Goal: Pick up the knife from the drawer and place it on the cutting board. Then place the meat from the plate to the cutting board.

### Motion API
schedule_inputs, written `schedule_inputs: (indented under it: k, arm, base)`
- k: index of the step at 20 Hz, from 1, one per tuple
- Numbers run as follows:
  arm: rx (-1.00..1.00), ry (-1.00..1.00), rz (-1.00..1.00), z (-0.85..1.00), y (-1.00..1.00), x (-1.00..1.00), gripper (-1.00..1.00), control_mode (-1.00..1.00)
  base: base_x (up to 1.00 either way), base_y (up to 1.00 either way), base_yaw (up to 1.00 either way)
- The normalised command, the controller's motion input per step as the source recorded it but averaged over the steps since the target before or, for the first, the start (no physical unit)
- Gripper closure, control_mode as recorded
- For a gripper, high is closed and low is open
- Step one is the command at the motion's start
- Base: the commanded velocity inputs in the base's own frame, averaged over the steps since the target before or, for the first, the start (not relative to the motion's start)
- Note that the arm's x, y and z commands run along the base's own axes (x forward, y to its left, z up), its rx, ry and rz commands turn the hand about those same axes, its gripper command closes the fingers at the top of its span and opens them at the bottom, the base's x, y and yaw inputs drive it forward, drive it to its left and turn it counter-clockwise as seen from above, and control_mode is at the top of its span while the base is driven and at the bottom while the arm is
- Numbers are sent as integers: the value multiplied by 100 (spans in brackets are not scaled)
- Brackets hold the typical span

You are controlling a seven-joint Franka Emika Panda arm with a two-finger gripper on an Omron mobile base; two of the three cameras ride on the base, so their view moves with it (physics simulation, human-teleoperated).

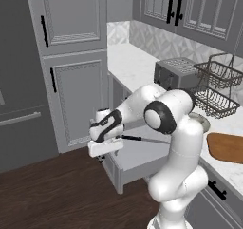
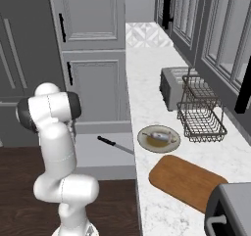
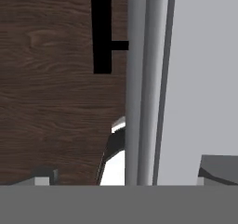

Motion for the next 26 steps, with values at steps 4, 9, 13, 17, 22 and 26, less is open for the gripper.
schedule_inputs:
  k: [4,9,13,17,22,26]
  arm:
    - [0,0,0,32,100,-41,-100,-100]
    - [1,-13,-5,100,16,-8,-100,-100]
    - [1,-9,-9,100,-97,0,-100,-100]
    - [0,-2,-3,96,-100,7,-100,-100]
    - [-4,0,0,23,-100,21,-100,-100]
    - [-3,11,17,-30,-100,44,-100,-100]
  base:
    - [0,0,0]
    - [0,0,0]
    - [0,0,0]
    - [0,0,0]
    - [0,0,0]
    - [0,0,0]
